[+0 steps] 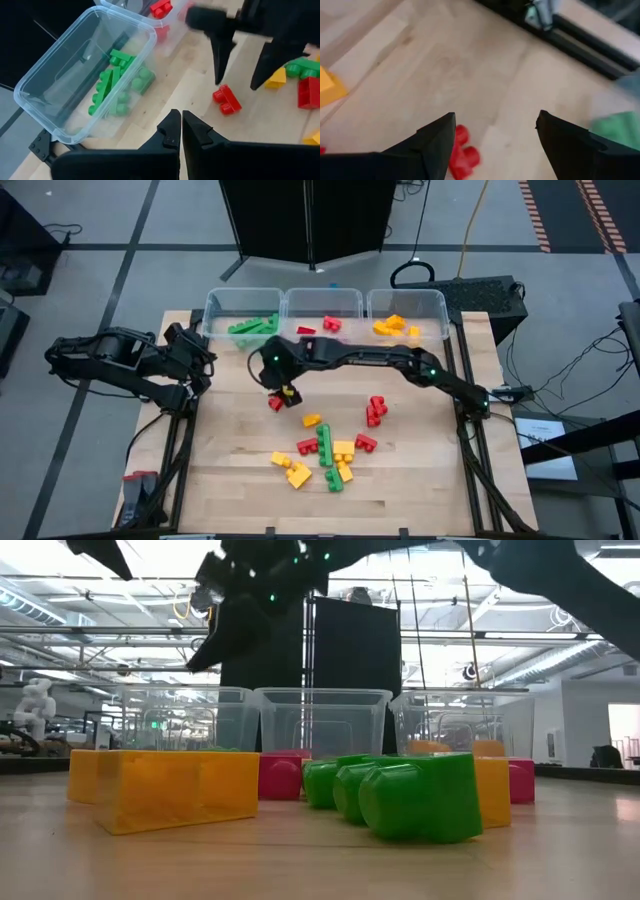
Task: Sort blocks
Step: Put the right red game piece with 2 studs into the center transparent bin
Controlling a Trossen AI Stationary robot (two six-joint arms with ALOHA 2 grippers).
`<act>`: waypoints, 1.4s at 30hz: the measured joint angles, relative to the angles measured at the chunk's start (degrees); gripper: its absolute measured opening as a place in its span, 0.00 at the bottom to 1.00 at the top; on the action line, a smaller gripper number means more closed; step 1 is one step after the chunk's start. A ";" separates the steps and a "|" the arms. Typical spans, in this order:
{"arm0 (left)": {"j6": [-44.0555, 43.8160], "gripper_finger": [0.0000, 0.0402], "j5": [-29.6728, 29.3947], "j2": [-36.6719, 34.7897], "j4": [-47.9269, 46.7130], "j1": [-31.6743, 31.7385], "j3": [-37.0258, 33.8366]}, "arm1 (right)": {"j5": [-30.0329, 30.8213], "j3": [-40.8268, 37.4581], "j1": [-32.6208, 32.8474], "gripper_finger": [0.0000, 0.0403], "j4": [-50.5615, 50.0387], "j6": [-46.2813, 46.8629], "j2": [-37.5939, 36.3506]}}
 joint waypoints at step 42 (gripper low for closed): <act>-2.90 0.00 0.75 0.72 0.01 0.02 0.00 | 2.73 -0.11 0.66 0.39 -6.40 7.62 10.43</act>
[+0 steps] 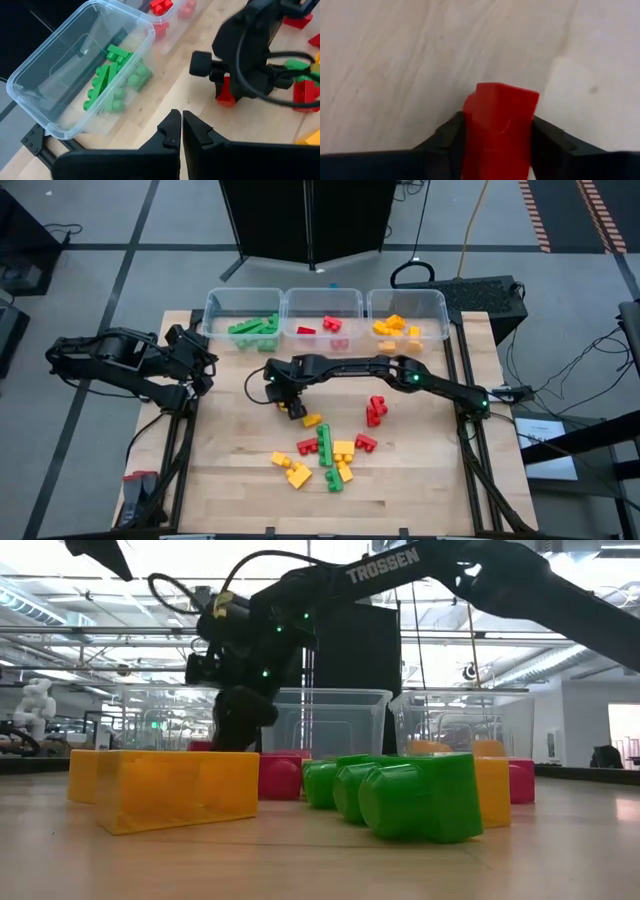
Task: Sort blocks
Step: Put the right red game piece with 2 studs into the center transparent bin
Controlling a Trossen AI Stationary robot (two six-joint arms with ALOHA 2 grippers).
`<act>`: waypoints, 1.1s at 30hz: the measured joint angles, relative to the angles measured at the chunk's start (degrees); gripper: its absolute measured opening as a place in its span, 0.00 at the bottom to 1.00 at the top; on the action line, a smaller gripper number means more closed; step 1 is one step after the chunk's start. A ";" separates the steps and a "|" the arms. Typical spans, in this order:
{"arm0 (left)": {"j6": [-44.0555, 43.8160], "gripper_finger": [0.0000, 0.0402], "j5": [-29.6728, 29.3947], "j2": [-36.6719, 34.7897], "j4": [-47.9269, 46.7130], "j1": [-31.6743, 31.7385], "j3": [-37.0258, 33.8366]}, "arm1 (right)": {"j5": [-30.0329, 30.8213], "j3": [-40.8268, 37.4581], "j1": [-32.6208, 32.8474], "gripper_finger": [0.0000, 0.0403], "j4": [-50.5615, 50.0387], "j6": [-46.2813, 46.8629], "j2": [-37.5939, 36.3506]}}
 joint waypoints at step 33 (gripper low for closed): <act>0.01 0.00 -0.50 0.02 0.01 -0.02 0.00 | 7.35 0.13 -24.73 0.33 -12.96 1.44 -19.03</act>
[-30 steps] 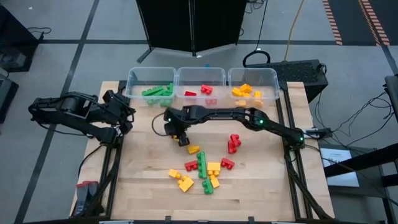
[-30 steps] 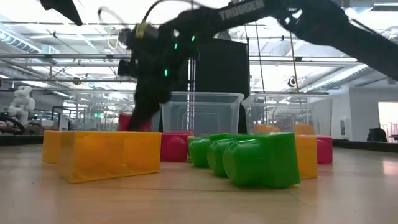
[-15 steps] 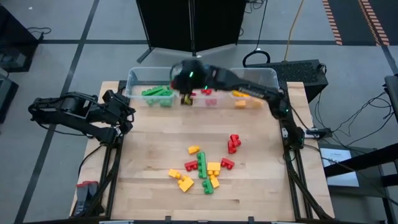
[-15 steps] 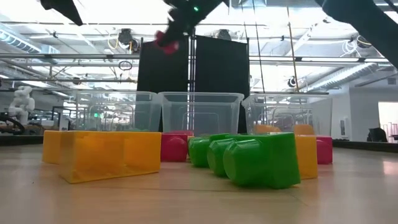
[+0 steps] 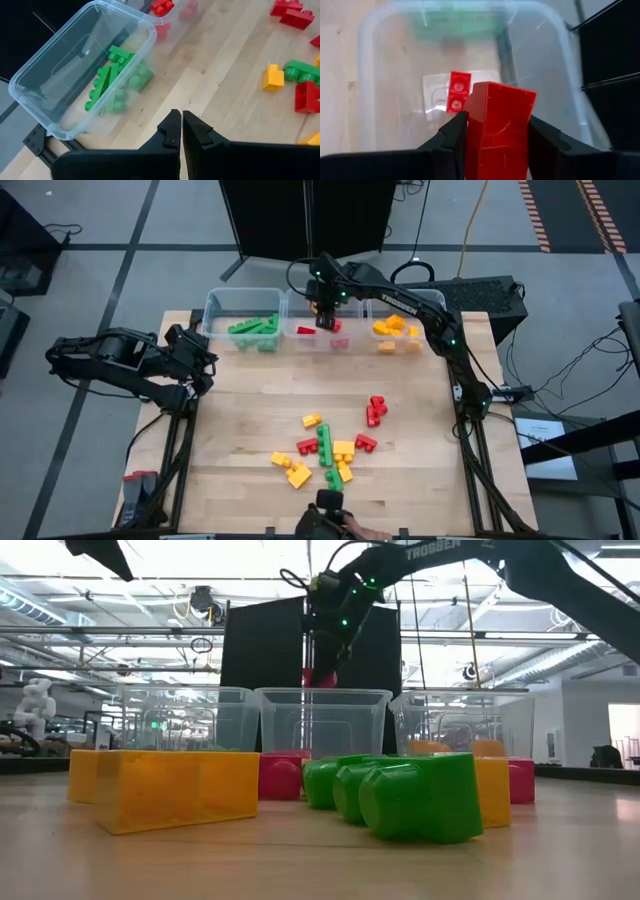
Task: Sort blocks
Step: Put the right red game piece with 2 studs into the center transparent bin, then put the red game piece with 2 studs into the center transparent bin
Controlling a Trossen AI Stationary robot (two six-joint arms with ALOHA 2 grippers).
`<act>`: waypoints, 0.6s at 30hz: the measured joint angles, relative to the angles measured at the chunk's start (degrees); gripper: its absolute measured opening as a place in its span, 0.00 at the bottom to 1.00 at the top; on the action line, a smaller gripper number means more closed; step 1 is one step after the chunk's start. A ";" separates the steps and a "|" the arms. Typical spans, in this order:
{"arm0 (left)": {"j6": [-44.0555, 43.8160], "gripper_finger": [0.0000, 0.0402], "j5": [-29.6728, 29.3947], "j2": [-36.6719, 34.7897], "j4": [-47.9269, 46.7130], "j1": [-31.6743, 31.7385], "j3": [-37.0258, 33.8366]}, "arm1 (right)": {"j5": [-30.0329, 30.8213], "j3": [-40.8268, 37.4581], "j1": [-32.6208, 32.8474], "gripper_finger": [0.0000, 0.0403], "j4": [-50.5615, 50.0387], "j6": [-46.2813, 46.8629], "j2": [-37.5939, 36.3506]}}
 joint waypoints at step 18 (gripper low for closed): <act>-0.02 0.00 0.04 0.00 0.00 0.00 0.00 | -4.51 0.02 2.96 0.72 -13.52 5.29 -10.73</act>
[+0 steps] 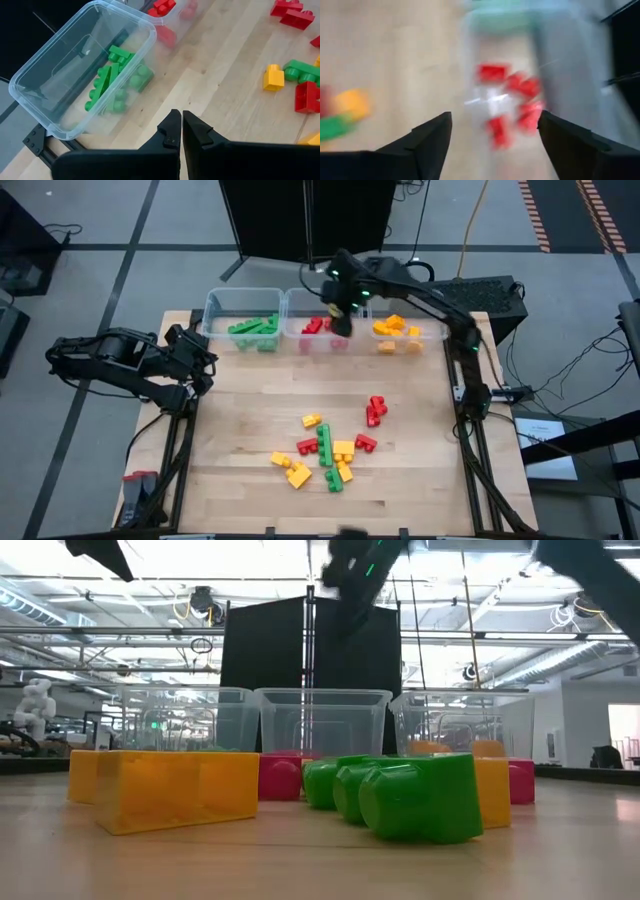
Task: Sort blocks
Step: Put the red game piece with 2 studs into the center transparent bin
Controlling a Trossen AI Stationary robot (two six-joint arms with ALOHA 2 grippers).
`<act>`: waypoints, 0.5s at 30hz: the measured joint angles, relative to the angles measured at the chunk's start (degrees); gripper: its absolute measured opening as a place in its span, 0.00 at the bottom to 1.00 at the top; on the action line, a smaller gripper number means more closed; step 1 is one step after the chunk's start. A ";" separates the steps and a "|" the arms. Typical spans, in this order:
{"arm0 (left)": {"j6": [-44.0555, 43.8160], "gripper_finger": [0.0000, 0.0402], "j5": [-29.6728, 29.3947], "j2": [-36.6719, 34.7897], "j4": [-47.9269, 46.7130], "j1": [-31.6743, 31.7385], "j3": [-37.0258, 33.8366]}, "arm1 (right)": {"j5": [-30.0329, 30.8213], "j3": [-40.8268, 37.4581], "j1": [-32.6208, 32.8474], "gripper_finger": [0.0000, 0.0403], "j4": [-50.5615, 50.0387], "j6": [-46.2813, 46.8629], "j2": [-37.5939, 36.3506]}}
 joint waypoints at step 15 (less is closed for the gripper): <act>0.50 0.00 0.22 0.00 -0.02 0.02 0.00 | 8.61 -30.70 9.27 0.57 -10.98 26.76 -28.06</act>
